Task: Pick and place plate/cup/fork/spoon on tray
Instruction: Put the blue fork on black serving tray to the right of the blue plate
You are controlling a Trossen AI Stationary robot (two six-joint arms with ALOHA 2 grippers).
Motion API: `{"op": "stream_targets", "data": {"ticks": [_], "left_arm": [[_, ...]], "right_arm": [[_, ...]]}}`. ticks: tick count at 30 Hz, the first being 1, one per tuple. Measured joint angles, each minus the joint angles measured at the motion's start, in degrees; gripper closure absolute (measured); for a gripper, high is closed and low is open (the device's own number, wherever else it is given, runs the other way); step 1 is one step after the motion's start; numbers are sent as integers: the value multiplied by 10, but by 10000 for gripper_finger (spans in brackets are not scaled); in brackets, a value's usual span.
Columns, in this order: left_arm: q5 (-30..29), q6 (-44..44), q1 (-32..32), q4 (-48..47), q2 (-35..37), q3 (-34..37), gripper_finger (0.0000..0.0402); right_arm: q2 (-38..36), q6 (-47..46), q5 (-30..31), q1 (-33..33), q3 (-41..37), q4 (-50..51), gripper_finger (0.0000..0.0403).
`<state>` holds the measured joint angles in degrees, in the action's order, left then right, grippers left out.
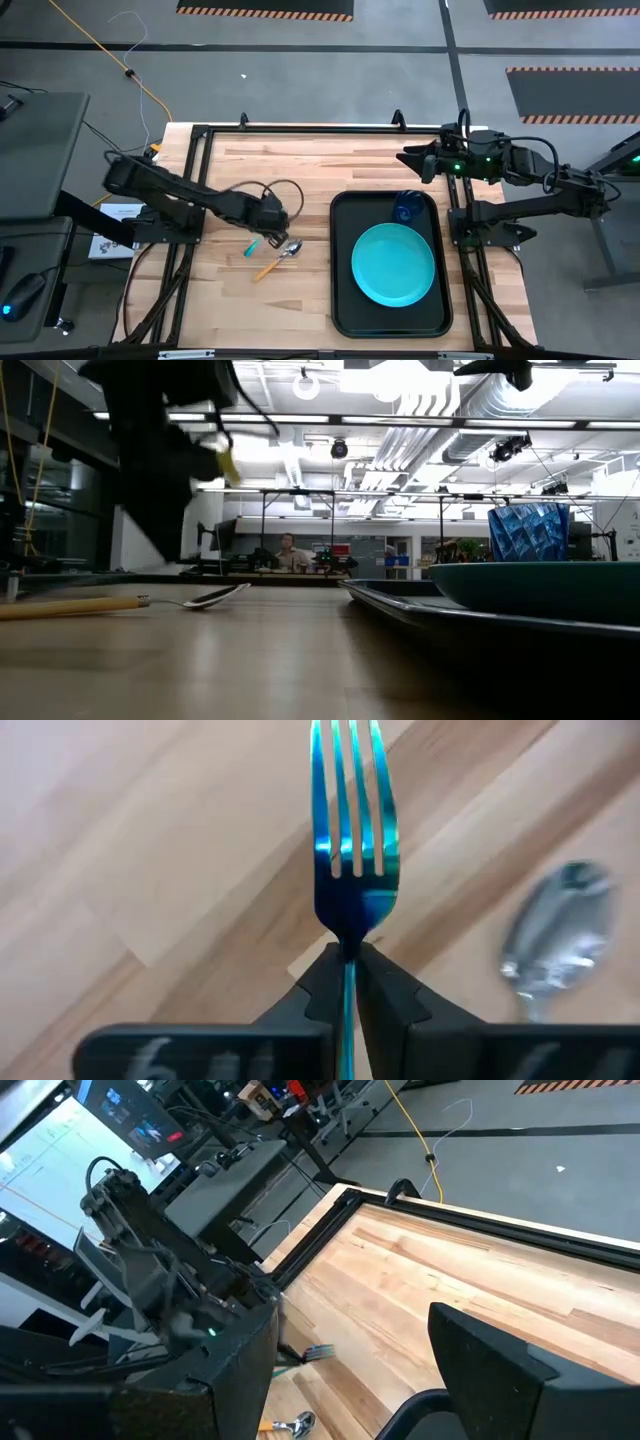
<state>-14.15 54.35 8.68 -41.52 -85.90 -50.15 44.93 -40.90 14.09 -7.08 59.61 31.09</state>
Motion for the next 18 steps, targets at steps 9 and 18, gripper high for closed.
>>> {"op": "stream_targets", "data": {"ticks": [9,18], "left_arm": [[28,-105,-16,111,176,0,401],[31,-124,-33,143,225,-1,401]], "right_arm": [[0,-5,0,0,0,0,151],[0,-18,0,0,0,-2,151]]}}
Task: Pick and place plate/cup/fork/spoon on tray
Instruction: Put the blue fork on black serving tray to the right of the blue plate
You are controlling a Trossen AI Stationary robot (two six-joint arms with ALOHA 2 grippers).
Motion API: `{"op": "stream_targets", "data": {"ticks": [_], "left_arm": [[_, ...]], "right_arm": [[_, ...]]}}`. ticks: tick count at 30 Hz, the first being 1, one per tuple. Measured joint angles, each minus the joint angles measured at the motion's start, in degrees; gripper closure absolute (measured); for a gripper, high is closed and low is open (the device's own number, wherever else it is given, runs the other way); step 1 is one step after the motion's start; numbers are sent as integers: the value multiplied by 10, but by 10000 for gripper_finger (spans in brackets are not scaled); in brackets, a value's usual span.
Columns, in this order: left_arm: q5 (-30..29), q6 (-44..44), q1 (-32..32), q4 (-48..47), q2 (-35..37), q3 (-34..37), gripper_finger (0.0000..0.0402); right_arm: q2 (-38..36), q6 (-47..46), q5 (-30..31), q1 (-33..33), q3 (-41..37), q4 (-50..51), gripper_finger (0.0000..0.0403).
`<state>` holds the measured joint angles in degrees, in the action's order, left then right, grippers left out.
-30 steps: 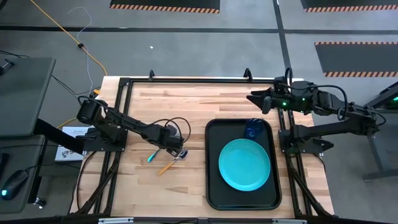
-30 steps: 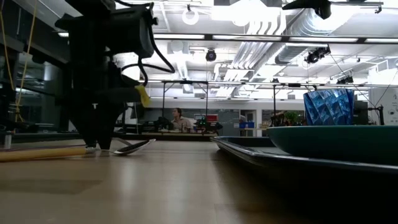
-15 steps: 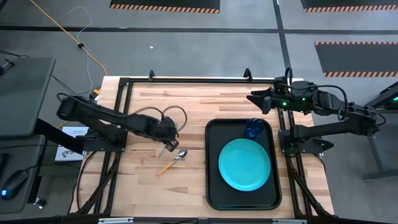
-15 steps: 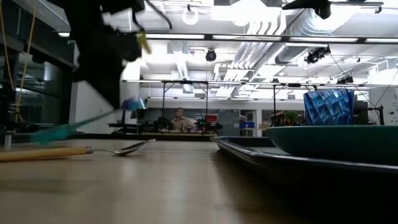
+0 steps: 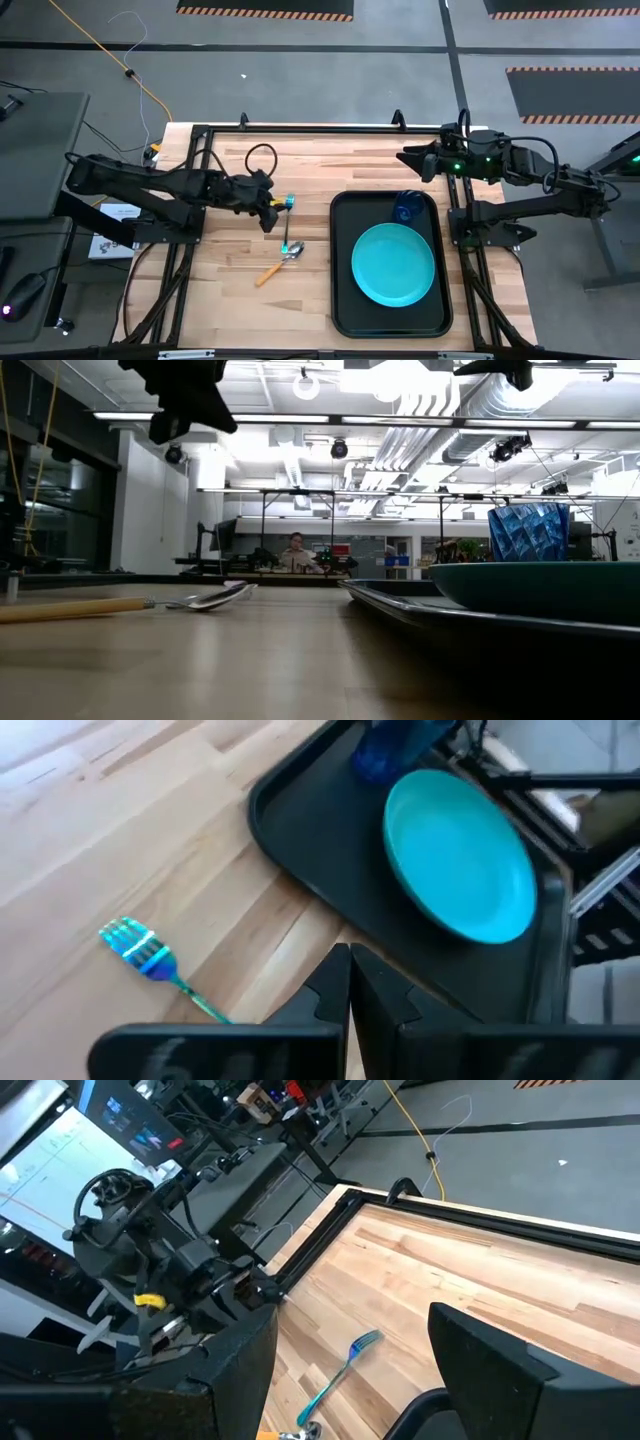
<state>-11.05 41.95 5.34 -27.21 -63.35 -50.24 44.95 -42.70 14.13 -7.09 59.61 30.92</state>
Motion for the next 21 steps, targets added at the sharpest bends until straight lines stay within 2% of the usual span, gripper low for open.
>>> {"op": "stream_targets", "data": {"ticks": [16,21], "left_arm": [[21,-11,-11,18,-48,-1,401],[26,-20,-12,-15,-83,-53,401]], "right_arm": [[0,-4,7,0,0,1,151],[0,0,7,0,0,2,151]]}}
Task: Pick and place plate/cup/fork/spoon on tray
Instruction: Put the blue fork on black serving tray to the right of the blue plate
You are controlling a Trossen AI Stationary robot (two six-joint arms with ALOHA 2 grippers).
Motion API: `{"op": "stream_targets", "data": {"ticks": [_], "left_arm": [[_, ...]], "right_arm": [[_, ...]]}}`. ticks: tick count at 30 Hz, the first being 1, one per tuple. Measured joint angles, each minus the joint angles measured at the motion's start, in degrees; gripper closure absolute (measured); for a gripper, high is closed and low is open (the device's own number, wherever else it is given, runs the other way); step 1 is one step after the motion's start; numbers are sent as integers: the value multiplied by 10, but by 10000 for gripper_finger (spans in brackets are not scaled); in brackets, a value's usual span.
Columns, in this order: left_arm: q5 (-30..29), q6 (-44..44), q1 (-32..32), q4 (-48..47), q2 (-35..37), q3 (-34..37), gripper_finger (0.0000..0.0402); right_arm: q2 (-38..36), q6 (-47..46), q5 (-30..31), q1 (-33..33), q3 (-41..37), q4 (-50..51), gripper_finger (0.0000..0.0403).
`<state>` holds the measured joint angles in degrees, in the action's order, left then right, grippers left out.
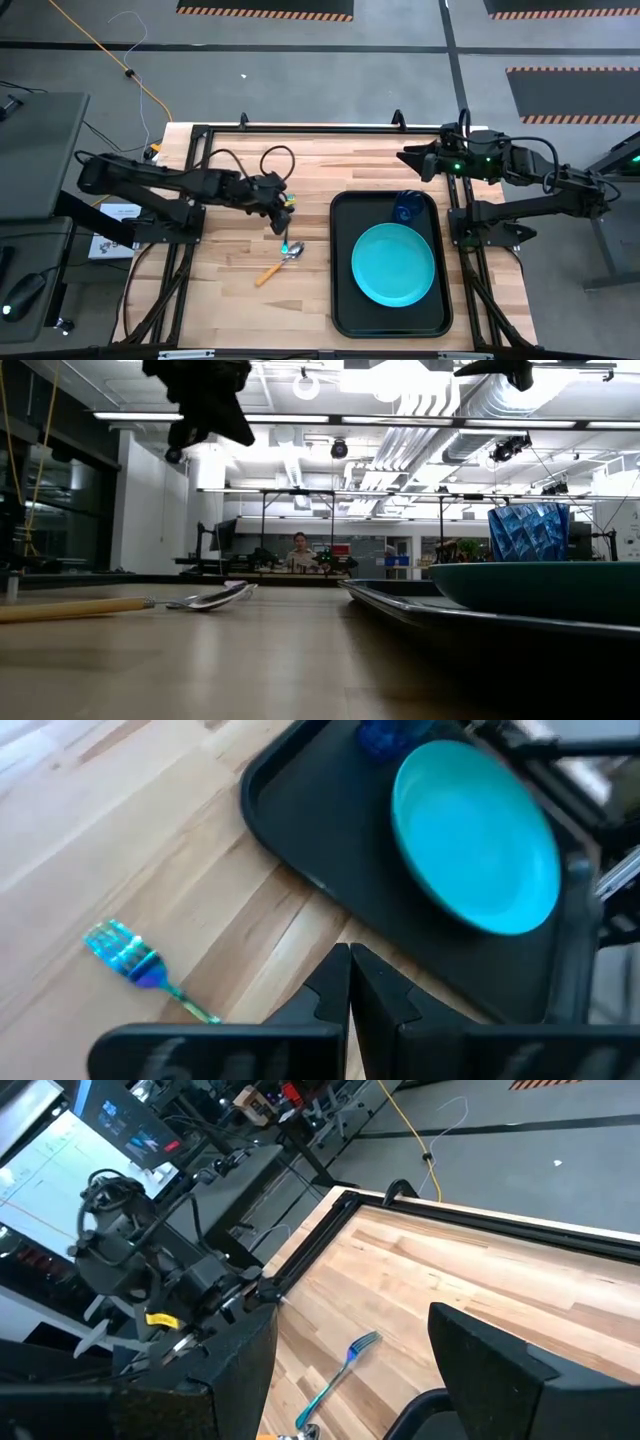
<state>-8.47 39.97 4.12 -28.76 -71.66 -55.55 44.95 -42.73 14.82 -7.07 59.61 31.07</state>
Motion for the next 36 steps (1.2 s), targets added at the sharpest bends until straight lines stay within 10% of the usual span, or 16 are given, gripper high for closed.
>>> {"op": "stream_targets", "data": {"ticks": [8,22,36], "left_arm": [[-110,-16,13,-185,-92,-145,401],[-204,287,81,-123,-121,-18,392],[-166,343,12,48,-140,100,201]], "right_arm": [[0,9,1,0,0,1,151],[0,2,34,0,0,57,151],[0,-4,40,0,0,74,151]]}}
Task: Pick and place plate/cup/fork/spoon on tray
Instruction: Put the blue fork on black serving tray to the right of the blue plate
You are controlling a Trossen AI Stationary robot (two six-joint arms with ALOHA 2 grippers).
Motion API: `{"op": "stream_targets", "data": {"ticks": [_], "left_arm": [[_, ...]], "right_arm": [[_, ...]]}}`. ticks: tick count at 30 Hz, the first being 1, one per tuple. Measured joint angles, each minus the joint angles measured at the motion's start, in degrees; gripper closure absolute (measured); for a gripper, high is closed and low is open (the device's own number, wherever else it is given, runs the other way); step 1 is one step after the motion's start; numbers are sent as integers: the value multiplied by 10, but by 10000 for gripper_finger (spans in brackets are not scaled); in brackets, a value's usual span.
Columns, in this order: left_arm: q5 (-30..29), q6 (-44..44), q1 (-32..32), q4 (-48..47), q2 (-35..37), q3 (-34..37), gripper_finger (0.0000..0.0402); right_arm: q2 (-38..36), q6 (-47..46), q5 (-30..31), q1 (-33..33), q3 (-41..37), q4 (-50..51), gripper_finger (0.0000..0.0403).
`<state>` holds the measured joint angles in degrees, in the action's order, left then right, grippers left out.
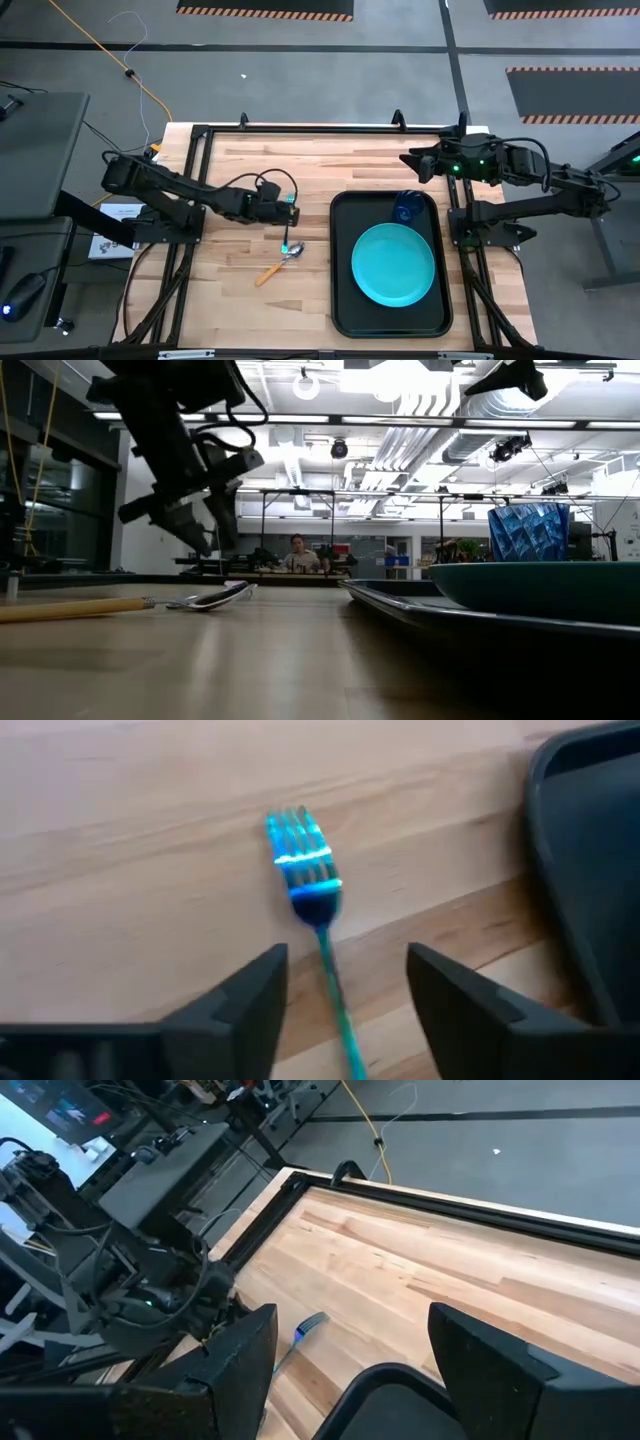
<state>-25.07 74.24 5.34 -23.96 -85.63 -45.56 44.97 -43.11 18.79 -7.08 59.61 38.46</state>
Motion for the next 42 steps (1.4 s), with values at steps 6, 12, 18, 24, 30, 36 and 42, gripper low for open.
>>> {"op": "stream_targets", "data": {"ticks": [6,12,18,24,30,36,42], "left_arm": [[28,-13,-9,51,-63,-9,162],[38,1,-9,46,-126,-29,167],[25,7,-12,39,-147,-35,207],[14,-29,-13,34,-133,-31,355],[13,-139,-27,25,-53,-32,391],[77,-335,-50,54,91,-32,400],[263,-387,-78,156,178,-33,400]], "right_arm": [[0,-4,2,0,0,2,151],[0,-5,1,0,0,2,151],[0,-5,1,0,0,2,151],[0,-5,1,0,0,2,151],[0,-6,1,0,0,2,151],[0,-17,-10,0,0,1,151],[8,-8,-95,0,0,-37,151]]}}
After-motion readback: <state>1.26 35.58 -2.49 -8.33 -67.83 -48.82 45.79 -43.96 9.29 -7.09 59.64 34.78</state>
